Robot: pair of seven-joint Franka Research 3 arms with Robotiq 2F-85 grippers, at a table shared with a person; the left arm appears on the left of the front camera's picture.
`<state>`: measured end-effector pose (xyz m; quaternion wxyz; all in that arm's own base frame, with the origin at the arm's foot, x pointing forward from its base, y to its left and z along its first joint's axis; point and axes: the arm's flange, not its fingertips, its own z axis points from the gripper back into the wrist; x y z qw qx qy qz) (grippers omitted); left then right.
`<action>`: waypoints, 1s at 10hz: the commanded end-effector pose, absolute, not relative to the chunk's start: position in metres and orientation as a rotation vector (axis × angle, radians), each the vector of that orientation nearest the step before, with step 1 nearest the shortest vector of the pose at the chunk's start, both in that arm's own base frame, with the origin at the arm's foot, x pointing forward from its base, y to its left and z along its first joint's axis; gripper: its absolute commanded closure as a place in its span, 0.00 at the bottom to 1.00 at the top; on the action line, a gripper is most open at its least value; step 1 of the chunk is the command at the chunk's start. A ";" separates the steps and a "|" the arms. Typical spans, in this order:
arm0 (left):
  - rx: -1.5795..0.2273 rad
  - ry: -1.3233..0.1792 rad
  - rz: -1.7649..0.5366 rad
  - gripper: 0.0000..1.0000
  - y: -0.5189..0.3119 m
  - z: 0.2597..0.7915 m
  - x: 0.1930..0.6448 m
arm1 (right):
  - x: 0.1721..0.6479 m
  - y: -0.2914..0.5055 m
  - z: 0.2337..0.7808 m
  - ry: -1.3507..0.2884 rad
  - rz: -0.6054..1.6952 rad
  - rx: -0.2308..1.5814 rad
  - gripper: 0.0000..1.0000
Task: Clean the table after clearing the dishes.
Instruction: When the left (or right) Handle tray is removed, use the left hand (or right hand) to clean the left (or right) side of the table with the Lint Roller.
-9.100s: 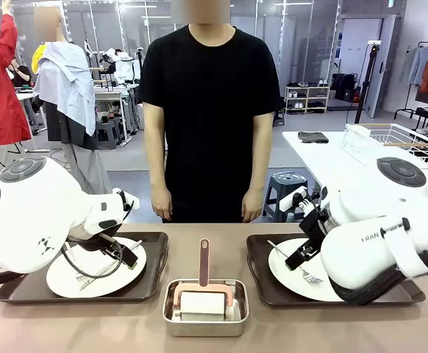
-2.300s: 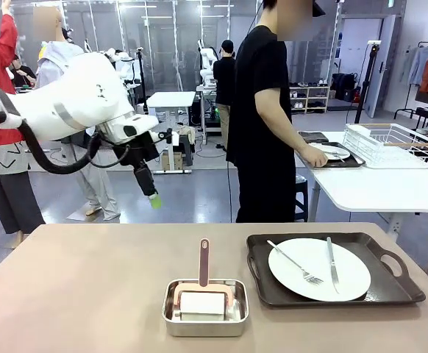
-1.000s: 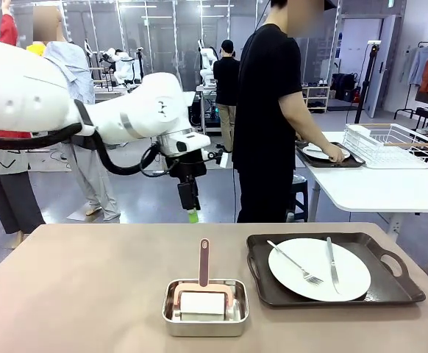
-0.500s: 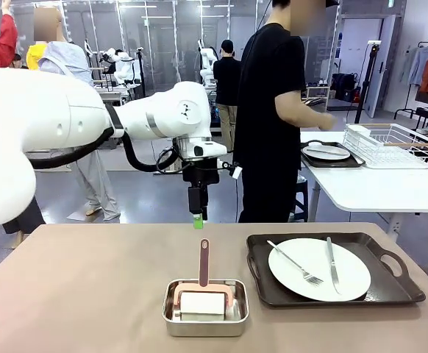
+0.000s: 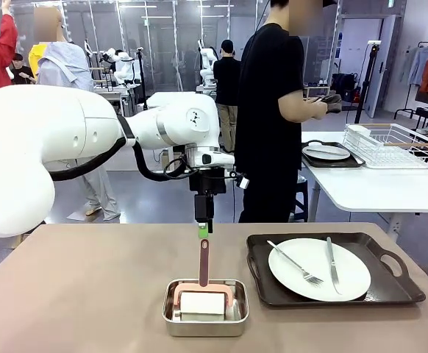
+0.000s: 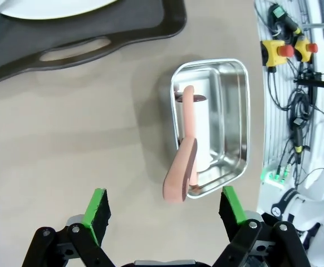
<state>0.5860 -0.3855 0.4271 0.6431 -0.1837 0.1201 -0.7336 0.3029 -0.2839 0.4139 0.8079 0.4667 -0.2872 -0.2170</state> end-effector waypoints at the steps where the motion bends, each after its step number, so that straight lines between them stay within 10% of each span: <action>1: -0.478 0.346 -1.627 0.00 -0.394 0.432 0.595 | 0.298 -0.282 0.415 -0.613 -0.448 0.997 0.00; 10: -0.455 0.480 -1.545 0.00 -0.393 0.392 0.557 | 0.298 -0.282 0.415 -0.613 -0.448 0.997 0.00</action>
